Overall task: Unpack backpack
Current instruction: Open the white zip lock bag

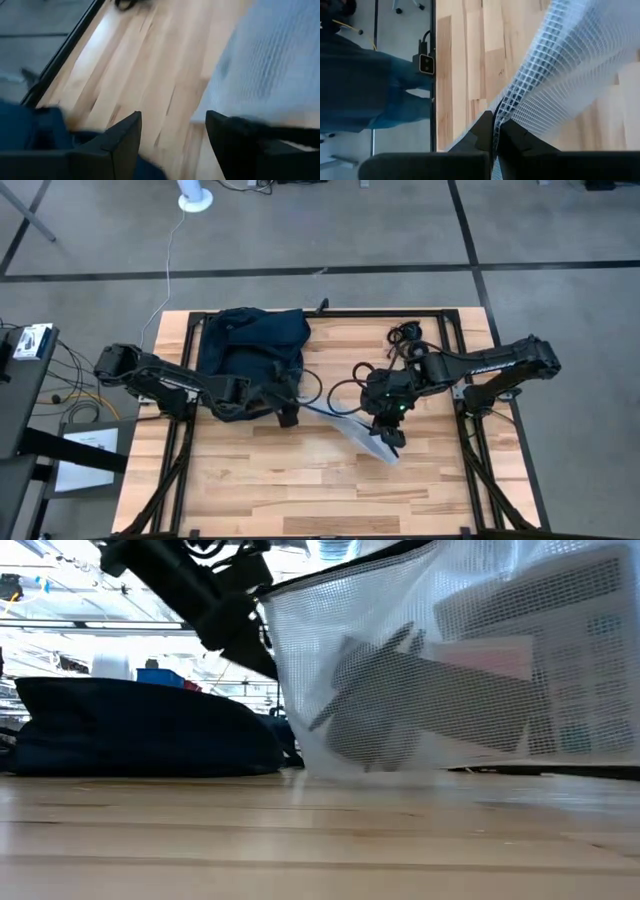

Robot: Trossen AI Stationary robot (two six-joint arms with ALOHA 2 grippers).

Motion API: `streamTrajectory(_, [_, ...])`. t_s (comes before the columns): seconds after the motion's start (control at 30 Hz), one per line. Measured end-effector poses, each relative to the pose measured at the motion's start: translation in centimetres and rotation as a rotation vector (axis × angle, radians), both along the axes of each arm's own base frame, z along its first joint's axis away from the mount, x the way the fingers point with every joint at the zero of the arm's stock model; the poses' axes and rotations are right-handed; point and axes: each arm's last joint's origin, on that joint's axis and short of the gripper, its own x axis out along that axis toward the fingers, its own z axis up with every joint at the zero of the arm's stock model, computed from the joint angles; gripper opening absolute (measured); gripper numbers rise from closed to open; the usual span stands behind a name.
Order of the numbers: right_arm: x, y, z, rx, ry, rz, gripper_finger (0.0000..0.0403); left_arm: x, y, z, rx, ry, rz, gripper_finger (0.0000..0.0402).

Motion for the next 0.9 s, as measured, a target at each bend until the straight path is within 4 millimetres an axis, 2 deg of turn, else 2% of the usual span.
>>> streamTrajectory(0.23, [-0.2,0.5,-0.1,-0.002,0.012,0.018,0.0,1.1,-0.6,1.4,-0.041,-0.153,-0.203,0.021])
streamTrajectory(0.33, [-0.3,0.8,-0.1,-0.002,0.021,0.028,0.0,1.2,-0.9,1.5,-0.09,-0.165,-0.277,0.0209])
streamTrajectory(0.53, [-0.5,1.3,-0.2,-0.007,0.031,0.043,0.0,0.9,-0.9,0.8,-0.12,-0.092,-0.28,0.0209])
streamTrajectory(0.67, [-0.7,1.5,-0.2,-0.012,0.046,0.051,0.0,-0.2,-0.8,0.5,-0.174,0.001,-0.234,0.0209])
streamTrajectory(0.77, [-0.7,1.5,-0.3,-0.013,0.048,0.052,0.0,-1.2,-0.8,1.1,-0.201,0.023,-0.217,0.0209])
streamTrajectory(0.9, [-0.7,1.5,-0.2,-0.013,0.046,0.052,0.0,-1.5,-1.2,3.1,-0.223,-0.094,-0.288,0.0209])
